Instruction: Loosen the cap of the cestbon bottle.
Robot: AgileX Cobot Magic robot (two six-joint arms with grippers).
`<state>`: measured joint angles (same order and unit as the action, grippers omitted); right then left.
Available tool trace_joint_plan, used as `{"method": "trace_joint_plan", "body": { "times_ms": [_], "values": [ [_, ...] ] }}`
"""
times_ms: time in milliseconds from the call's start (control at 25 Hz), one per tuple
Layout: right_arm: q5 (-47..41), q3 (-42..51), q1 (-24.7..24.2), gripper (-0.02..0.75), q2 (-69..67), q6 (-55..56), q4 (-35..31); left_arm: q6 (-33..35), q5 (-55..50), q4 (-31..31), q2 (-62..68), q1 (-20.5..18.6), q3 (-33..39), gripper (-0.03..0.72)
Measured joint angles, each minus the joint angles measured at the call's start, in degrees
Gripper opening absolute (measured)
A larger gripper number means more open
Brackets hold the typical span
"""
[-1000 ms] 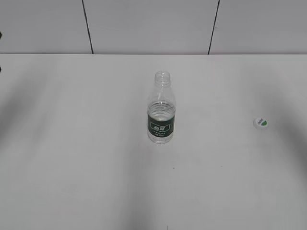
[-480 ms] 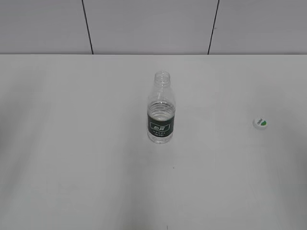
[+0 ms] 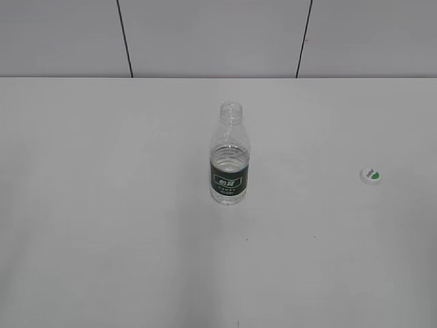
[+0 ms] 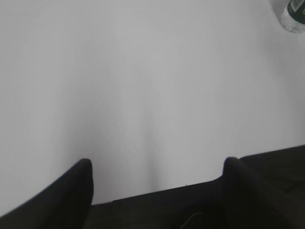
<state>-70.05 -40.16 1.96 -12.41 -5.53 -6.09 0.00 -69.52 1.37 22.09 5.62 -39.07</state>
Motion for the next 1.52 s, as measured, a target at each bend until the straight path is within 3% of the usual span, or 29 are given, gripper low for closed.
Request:
{"method": "trace_joint_plan", "body": {
  "times_ms": [320, 560, 720, 1120, 1400, 1520],
  "values": [
    [-0.3, 8.5, 0.0, 0.517, 12.7, -1.2, 1.2, 0.7, 1.1, -2.0, -21.5, 0.0, 4.5, 0.498],
    [3.3, 9.7, 0.0, 0.517, 12.7, -1.3, 1.6, 1.6, 2.8, -5.5, -22.4, 0.0, 5.9, 0.486],
    [6.6, 11.3, 0.0, 0.517, 12.7, -1.3, 2.3, 2.4, 7.9, -3.6, -22.5, 0.0, 8.0, 0.465],
    [7.1, 11.3, -0.1, 0.517, 12.7, -1.4, 2.5, 2.4, 9.1, -2.8, -22.5, -0.1, 8.5, 0.432],
    [7.1, 11.3, -0.5, 0.517, 12.7, -1.4, 2.6, 2.4, 9.3, -2.8, -22.5, -6.8, 8.6, 0.418],
    [7.1, 11.3, -1.1, 0.517, 12.7, -1.4, 2.6, 2.4, 9.3, -2.8, -22.5, -7.7, 8.6, 0.417]
  ]
}}
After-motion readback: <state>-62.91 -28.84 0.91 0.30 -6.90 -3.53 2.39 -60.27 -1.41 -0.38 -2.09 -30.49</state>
